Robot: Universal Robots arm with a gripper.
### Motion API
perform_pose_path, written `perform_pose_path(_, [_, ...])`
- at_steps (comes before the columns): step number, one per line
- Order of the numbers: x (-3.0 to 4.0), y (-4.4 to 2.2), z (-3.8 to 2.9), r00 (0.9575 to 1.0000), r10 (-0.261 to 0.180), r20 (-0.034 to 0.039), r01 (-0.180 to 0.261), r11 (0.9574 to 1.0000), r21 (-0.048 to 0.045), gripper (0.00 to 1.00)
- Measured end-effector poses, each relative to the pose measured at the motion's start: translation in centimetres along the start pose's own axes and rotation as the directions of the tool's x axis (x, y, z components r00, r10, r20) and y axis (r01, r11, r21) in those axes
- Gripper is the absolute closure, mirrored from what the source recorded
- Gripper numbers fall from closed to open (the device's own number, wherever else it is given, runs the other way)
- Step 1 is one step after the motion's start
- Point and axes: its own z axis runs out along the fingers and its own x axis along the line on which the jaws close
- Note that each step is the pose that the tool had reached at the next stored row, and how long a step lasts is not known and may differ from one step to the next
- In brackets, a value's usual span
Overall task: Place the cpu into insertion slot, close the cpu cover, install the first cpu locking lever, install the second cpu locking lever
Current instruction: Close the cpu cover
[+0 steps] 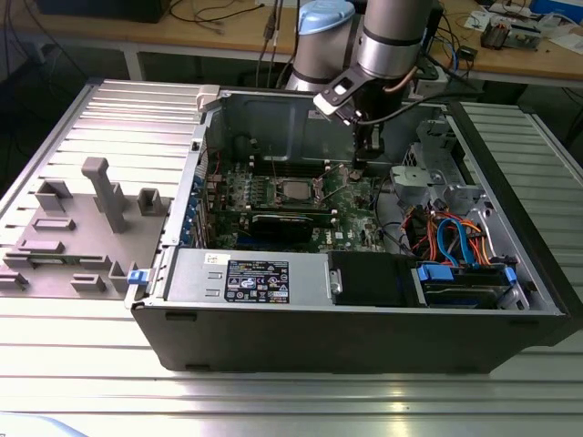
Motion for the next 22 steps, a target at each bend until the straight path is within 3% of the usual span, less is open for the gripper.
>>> perform_pose_path(7, [0.02, 0.17, 1.4, 1.0, -0.004, 0.0001, 0.004, 1.0, 0.0, 0.89])
perform_pose_path(9, [0.02, -0.07, 1.82, 1.0, -0.007, 0.0, 0.007, 1.0, 0.0001, 0.89])
perform_pose_path(19, [0.01, -1.6, 1.8, 0.9999, -0.014, -0.0012, 0.014, 0.9999, 0.0001, 0.89])
perform_pose_path(22, [0.03, -1.76, 1.79, 0.9999, -0.016, -0.0013, 0.016, 0.9999, 0.0008, 0.89])
